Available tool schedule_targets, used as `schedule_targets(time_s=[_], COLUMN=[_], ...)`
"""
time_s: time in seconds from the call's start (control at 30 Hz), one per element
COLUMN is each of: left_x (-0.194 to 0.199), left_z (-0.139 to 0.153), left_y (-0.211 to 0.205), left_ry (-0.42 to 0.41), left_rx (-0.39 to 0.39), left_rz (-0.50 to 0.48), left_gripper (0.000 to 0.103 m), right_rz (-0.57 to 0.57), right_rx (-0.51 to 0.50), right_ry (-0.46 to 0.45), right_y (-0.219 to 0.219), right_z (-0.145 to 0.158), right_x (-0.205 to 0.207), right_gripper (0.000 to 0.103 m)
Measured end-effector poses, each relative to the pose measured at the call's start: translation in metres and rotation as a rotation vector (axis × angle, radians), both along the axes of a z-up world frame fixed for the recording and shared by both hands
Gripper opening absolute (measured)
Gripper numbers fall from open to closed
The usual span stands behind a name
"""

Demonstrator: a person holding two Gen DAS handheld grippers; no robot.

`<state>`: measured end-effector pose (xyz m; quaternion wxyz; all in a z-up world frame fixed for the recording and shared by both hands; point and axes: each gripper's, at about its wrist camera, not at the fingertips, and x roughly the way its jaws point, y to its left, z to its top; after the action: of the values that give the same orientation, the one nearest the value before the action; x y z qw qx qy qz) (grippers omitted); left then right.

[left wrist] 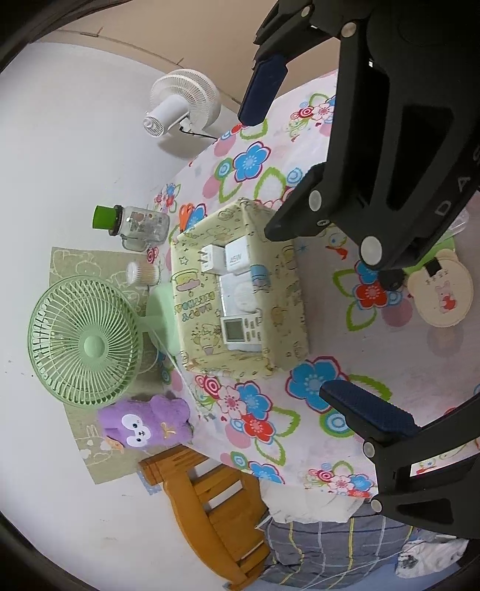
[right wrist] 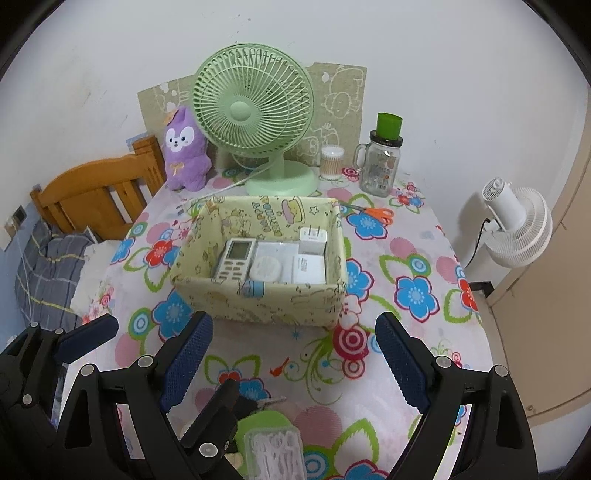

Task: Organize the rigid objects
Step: 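Raise both tools out of the box and pull back toward the table, then lower both tools toward the bunny mirror and clear floss-pick box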

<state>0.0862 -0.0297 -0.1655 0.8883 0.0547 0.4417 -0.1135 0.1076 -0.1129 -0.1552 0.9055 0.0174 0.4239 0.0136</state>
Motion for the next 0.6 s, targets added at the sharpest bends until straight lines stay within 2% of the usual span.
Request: schedule_targets(time_s=[0.6], left_x=[-0.029], left_z=[-0.014], left_y=[0.005], left_ry=[0.007], left_rx=[0.014], left_rz=[0.007], left_gripper=[0.098], right_rz=[0.000], right_rx=[0.011], right_ry=[0.021], right_y=[0.004], right_z=[-0.015], right_x=[-0.030], right_gripper=[0.092])
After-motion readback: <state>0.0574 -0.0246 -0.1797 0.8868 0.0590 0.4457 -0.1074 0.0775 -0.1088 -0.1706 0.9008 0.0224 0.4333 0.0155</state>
